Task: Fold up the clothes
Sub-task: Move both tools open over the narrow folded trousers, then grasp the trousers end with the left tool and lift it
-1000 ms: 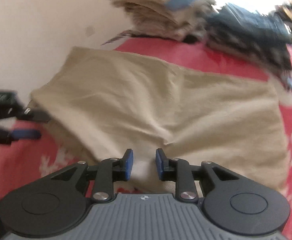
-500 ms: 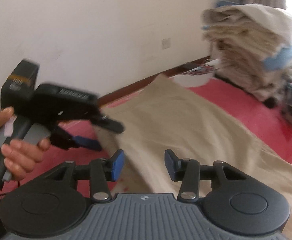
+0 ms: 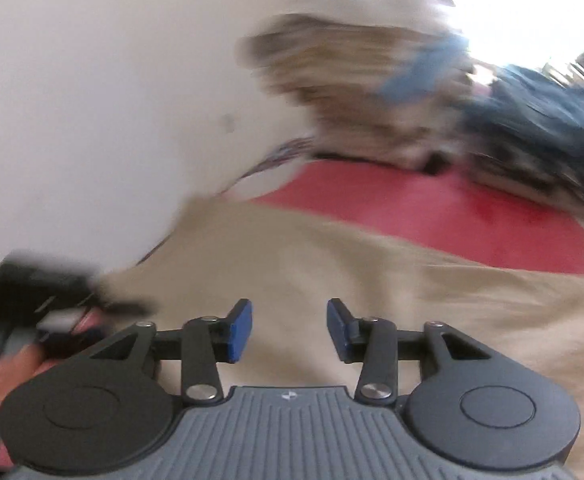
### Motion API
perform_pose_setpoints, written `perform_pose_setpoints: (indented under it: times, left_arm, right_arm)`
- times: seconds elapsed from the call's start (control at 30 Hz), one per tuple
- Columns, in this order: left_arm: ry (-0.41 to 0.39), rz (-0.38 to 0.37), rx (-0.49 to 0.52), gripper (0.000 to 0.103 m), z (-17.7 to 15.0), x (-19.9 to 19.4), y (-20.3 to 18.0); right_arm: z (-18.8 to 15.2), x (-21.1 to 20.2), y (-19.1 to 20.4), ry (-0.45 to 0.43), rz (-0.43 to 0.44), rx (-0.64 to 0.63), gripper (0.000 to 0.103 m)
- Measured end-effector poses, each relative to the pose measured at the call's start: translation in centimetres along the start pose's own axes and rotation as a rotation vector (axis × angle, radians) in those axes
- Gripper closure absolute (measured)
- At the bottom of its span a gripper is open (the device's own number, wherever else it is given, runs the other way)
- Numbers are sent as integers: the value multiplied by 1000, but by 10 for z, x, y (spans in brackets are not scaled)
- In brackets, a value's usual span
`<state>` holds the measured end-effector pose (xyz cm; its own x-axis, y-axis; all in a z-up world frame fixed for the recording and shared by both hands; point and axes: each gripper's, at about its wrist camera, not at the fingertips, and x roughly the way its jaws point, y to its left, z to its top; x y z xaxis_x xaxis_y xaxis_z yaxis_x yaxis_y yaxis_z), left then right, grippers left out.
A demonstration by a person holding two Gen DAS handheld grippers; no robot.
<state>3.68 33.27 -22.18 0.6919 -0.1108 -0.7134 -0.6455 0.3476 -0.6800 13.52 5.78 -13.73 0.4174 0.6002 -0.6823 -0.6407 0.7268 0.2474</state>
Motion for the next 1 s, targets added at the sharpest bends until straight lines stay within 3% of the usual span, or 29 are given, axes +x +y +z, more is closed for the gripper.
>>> perform_pose_setpoints:
  times: [0.17,0.27,0.43,0.57,0.67,0.8,1.0]
  left_arm:
    - [-49,0,124,79,-6,-13,-20]
    - [-76,3,202,79,-10,-21,-33]
    - [-127,-20,358,80,-17,-36,-63]
    - [-159,-66,468,80,-24,-49,-90]
    - [-180,-105,560,80,-33,-56,-113]
    - [-172,-130,720,82,-60,-55,-145]
    - [-162,-216,1033,82,-115,-59,-201]
  right_arm:
    - [16,65,-32,72,-141,65,71]
    - [16,75,-40,69,-160,109,74]
    - [5,19,-17,32,-24,54,72]
    - [-29,-2,6,119,99,-54,72]
    - [-52,-3,11,134,87,-63,72]
    - [-45,-29,-26,67,131,160,72]
    - [-57,-74,-131,-82,257,703,69]
